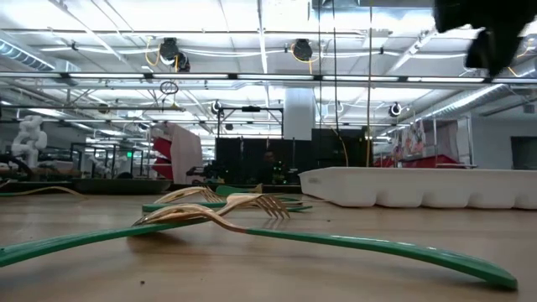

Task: Sort silverware
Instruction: Put the green spoon on the silverware organizer

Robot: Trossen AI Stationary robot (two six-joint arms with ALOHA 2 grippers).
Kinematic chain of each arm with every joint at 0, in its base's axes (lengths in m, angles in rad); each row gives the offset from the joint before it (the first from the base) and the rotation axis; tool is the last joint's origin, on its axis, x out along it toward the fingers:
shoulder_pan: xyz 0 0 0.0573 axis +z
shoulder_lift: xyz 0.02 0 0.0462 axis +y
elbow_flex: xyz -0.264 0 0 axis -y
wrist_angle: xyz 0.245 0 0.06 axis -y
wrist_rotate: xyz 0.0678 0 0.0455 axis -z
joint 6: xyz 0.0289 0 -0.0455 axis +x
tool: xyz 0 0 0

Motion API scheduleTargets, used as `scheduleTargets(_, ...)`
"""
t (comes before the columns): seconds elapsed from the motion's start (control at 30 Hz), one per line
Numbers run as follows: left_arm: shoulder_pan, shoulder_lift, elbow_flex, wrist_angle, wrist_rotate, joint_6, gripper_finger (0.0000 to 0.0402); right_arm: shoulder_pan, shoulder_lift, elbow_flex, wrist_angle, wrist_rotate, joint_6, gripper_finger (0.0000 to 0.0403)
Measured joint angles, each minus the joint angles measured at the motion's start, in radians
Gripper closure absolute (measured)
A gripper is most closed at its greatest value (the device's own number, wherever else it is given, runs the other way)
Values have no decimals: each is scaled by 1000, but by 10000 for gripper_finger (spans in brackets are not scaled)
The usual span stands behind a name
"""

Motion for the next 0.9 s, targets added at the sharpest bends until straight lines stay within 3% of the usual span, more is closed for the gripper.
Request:
scheduleTargets(0.17, -108, -65, -165, 44, -30, -161, 253, 249, -25, -97, 93, 11, 359, 251)
scheduleTargets(0.3, -196, -87, -312, 86, -80, -296, 253, 430, 0, -141, 199, 83, 593, 250)
scheduleTargets(0.57, -299, -94, -571, 418, -113, -309, 253, 730, 114, -168, 204, 137, 1048, 250)
scheduleTargets(0.73, -328, -95, -675, 547, -113, -332, 253, 884, 223, -171, 208, 188, 1332, 250)
scheduleTargets(0.9, -328, -96, -728, 579, -114, -388, 253, 954, 325, -171, 254, 203, 1531, 242)
